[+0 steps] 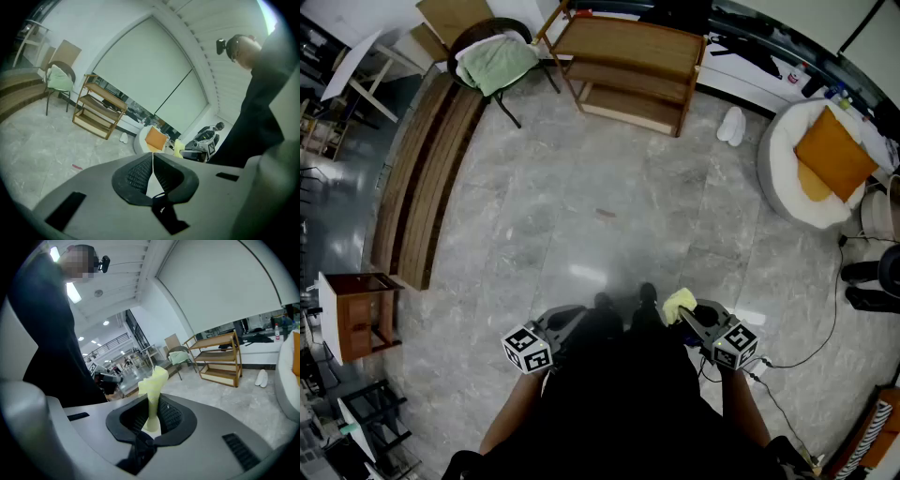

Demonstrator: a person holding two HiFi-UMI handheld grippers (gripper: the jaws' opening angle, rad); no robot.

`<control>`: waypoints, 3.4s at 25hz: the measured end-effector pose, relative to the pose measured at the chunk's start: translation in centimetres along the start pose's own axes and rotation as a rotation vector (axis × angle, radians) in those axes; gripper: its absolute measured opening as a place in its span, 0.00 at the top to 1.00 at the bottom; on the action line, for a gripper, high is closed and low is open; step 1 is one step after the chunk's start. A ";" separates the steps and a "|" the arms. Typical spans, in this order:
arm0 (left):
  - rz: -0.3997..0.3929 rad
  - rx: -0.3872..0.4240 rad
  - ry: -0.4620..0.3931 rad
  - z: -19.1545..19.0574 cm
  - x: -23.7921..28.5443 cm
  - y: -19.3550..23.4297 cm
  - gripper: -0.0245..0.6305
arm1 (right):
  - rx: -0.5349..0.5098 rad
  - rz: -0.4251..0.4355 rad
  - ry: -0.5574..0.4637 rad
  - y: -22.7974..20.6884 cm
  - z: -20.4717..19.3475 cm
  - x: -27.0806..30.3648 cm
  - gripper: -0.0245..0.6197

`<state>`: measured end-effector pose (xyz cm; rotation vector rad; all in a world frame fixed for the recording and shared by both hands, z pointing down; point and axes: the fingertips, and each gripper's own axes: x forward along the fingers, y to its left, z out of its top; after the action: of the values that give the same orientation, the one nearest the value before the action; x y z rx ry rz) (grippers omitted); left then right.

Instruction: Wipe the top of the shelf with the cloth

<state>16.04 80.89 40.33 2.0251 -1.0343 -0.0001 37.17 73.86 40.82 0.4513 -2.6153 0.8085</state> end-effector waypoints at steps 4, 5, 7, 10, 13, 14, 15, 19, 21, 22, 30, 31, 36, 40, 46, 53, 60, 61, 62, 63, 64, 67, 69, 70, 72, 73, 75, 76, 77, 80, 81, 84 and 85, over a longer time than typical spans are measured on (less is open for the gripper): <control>-0.053 0.077 -0.046 1.6 -0.3 0.5 0.94 | -0.028 -0.150 -0.066 -1.7 0.0 -2.1 0.89; -0.051 0.097 -0.041 0.9 -0.3 0.6 0.94 | -0.028 -0.183 -0.083 -1.7 -0.2 -2.8 0.89; -0.015 0.136 -0.003 -2.3 -0.4 0.2 0.94 | -0.013 -0.227 -0.085 -0.2 -1.5 -5.3 0.89; -0.007 0.147 0.033 -7.1 -0.5 -1.4 0.94 | -0.015 -0.242 -0.039 3.0 -4.1 -8.6 0.89; -0.044 0.086 0.025 -10.0 -1.3 -3.6 0.94 | -0.040 -0.253 0.021 4.7 -5.9 -10.2 0.89; -0.057 0.079 0.027 -10.8 -1.7 -4.5 0.94 | -0.032 -0.256 0.027 4.9 -6.4 -10.5 0.89; -0.072 0.076 0.033 -11.3 -2.1 -5.3 0.94 | -0.017 -0.256 0.028 4.9 -6.8 -10.4 0.89; -0.133 0.035 0.061 -12.6 -2.9 -7.7 0.94 | 0.016 -0.202 0.032 5.6 -6.9 -9.5 0.89; -0.149 0.028 0.059 -13.1 -2.9 -8.7 0.94 | -0.025 -0.167 0.004 6.0 -5.9 -10.1 0.89; -0.155 0.017 0.056 -13.2 -2.5 -8.8 0.95 | -0.050 -0.160 -0.010 6.0 -5.4 -10.7 0.89; -0.006 -0.087 -0.194 -8.7 -1.8 -9.7 0.95 | -0.032 -0.150 -0.077 2.9 -7.9 -19.3 0.89; 0.013 -0.083 -0.207 -8.5 -1.9 -9.7 0.95 | -0.035 -0.142 -0.074 2.3 -8.3 -19.7 0.89; 0.109 -0.072 -0.228 -8.9 -1.4 -9.5 0.95 | -0.049 -0.110 -0.098 -0.6 -7.6 -20.9 0.89; 0.137 -0.095 -0.234 -10.1 -1.0 -9.4 0.95 | -0.036 -0.089 -0.088 -1.3 -7.2 -21.2 0.89; 0.115 -0.131 -0.307 -8.3 1.5 -6.2 0.95 | -0.076 -0.077 -0.027 -3.8 -4.2 -19.1 0.89; 0.134 -0.127 -0.422 -4.0 1.6 -2.4 0.95 | -0.100 -0.068 0.050 -7.2 1.9 -15.3 0.89; 0.215 -0.103 -0.484 1.3 0.2 3.7 0.95 | -0.234 -0.029 0.084 -9.2 11.1 -7.7 0.89; 0.234 -0.087 -0.467 1.8 0.3 4.3 0.95 | -0.247 -0.020 0.088 -9.3 12.3 -6.8 0.89; 0.254 -0.060 -0.444 2.4 0.5 4.8 0.95 | -0.255 -0.012 0.091 -9.5 13.3 -6.1 0.89; 0.270 -0.025 -0.417 2.9 0.8 5.0 0.95 | -0.259 -0.005 0.090 -9.7 14.2 -5.4 0.89; 0.284 0.013 -0.394 3.5 1.3 5.2 0.95 | -0.261 0.001 0.086 -10.0 15.0 -4.8 0.89; 0.307 0.120 -0.359 5.7 3.1 4.9 0.95 | -0.269 0.022 0.077 -11.2 17.0 -3.2 0.89; 0.315 0.178 -0.349 7.5 4.7 4.7 0.95 | -0.279 0.051 0.069 -12.0 18.0 -2.2 0.89; 0.318 0.203 -0.347 8.4 5.5 4.8 0.95 | -0.285 0.070 0.067 -12.4 18.5 -1.7 0.89; 0.325 0.242 -0.350 10.6 7.4 4.8 0.95 | -0.302 0.105 0.062 -13.6 19.3 -0.9 0.89; 0.330 0.256 -0.352 11.8 8.3 4.8 0.95 | -0.310 0.119 0.057 -14.4 19.9 -0.6 0.89; 0.343 0.278 -0.347 14.2 10.4 5.0 0.95 | -0.317 0.142 0.039 -16.4 21.2 0.1 0.89; 0.351 0.286 -0.338 15.4 11.4 5.2 0.95 | -0.314 0.148 0.030 -17.6 21.9 0.5 0.89; 0.360 0.290 -0.329 16.7 12.5 5.5 0.95 | -0.309 0.151 0.023 -18.9 22.6 0.8 0.89; 0.388 0.283 -0.318 20.9 15.9 5.8 0.95 | -0.309 0.165 0.008 -22.8 25.1 1.6 0.89; 0.394 0.285 -0.314 22.2 17.2 5.7 0.95 | -0.313 0.172 0.001 -24.2 26.0 1.7 0.89; 0.407 0.308 -0.287 25.7 21.1 5.5 0.95 | -0.304 0.188 -0.035 -28.0 28.8 2.4 0.89; 0.409 0.317 -0.279 26.7 22.2 5.6 0.95 | -0.303 0.193 -0.048 -28.9 29.5 2.9 0.89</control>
<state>17.65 46.23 34.56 2.0913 -1.7035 0.1055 38.88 33.23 33.00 0.1368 -2.7935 0.4473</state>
